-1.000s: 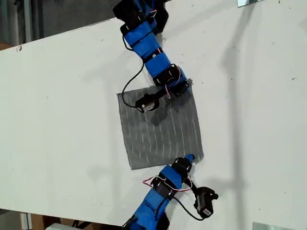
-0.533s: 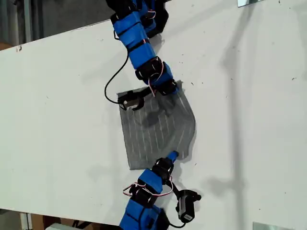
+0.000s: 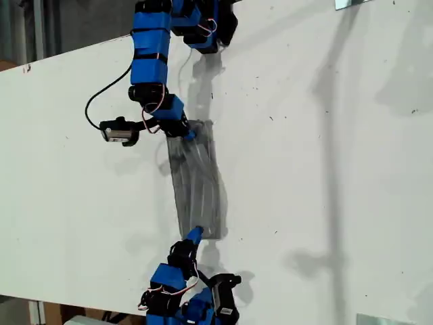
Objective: Grasp corners of a square towel and fold twice.
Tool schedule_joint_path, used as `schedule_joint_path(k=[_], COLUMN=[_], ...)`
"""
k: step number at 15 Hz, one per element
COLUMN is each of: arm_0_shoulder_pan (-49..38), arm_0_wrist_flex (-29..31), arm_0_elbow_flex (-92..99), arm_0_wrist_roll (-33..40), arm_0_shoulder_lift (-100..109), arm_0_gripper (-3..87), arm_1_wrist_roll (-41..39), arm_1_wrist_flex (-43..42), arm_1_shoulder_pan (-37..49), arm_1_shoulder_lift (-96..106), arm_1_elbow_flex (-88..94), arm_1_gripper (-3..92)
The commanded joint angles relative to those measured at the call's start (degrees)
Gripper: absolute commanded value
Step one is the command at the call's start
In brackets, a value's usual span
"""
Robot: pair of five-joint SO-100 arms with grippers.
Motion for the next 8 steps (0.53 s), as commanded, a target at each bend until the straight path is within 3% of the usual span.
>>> schedule_joint_path(k=[1, 8], arm_0_shoulder_pan=[-7.5, -26.8], arm_0_wrist_flex=[0.3, 1.5], arm_0_elbow_flex=[0.7, -11.1], arm_0_wrist_roll=[2.5, 13.0], arm_0_shoulder_lift=[1.1, -19.9], arm_0_gripper=[0.0, 0.0], arm_1_wrist_roll=[-4.0, -13.4], arm_1_wrist_flex=[-3.3, 0.6], arm_1_shoulder_pan=[7.6, 20.7], arm_1_shoulder_lift=[-1.1, -20.9], arm_1_elbow_flex=[-1.0, -21.5], arm_1_gripper=[-0.1, -0.1])
